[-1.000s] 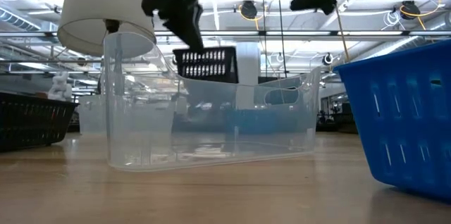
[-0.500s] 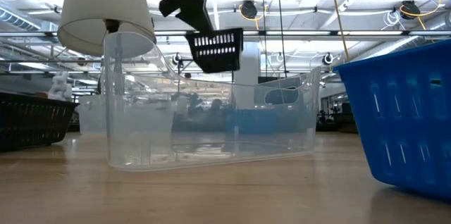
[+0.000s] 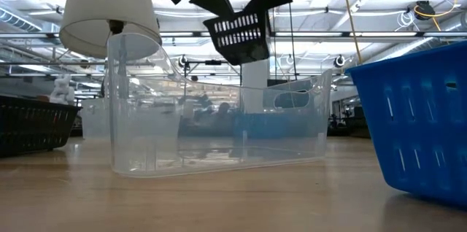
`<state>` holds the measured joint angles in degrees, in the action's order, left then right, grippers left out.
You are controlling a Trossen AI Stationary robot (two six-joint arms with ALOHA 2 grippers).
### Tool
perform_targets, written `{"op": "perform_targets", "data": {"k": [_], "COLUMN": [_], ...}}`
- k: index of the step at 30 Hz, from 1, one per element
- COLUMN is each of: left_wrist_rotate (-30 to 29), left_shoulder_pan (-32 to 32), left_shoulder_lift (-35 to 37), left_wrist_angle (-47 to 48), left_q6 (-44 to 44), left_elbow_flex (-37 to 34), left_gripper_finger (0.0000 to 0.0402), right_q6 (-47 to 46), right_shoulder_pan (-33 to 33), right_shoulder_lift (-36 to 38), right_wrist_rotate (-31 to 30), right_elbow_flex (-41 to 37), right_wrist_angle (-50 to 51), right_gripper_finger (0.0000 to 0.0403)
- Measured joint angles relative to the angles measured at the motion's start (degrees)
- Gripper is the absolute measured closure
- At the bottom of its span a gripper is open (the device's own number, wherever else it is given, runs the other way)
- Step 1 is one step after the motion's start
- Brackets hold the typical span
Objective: Stack baskets by color
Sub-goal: Stack the middle black bin on top of the top black bin
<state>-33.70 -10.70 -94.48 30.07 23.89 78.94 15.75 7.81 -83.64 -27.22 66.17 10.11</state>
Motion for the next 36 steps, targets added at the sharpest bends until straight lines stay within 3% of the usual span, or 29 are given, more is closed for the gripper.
{"op": "perform_targets", "data": {"k": [6, 13, 17, 22, 28, 36], "left_wrist_rotate": [-0.53, -1.52, -1.69, -1.74, -6.97, -7.40], "left_shoulder_pan": [-0.48, -0.55, -0.63, -1.55, -4.79, -7.48], "left_shoulder_lift": [0.00, -0.02, -0.02, -0.02, 0.38, 3.09], "left_wrist_angle": [-0.85, -1.82, -3.33, -4.19, -6.47, -3.36], "left_q6": [0.04, 0.06, -0.54, -2.59, -1.86, -6.16], "left_elbow_flex": [0.00, -0.05, -0.11, -0.07, -0.07, 0.17], "left_gripper_finger": [0.0379, 0.0392, 0.0369, 0.0293, 0.0219, 0.0201], "right_q6": [0.42, 1.75, 1.85, 2.79, 3.08, 2.31], "right_shoulder_pan": [-0.18, -0.33, -0.33, -0.43, -0.46, -0.68], "right_shoulder_lift": [0.02, 0.02, 0.13, 0.80, 4.08, 12.85], "right_wrist_rotate": [0.29, 0.48, 0.23, -0.02, 0.00, 0.44], "right_elbow_flex": [0.00, 0.00, 0.00, -0.01, 0.00, -0.23], "right_wrist_angle": [1.83, 2.65, 2.87, 4.91, 10.72, 28.15], "right_gripper_finger": [0.0323, 0.0394, 0.0389, 0.0397, 0.0398, 0.0399]}}
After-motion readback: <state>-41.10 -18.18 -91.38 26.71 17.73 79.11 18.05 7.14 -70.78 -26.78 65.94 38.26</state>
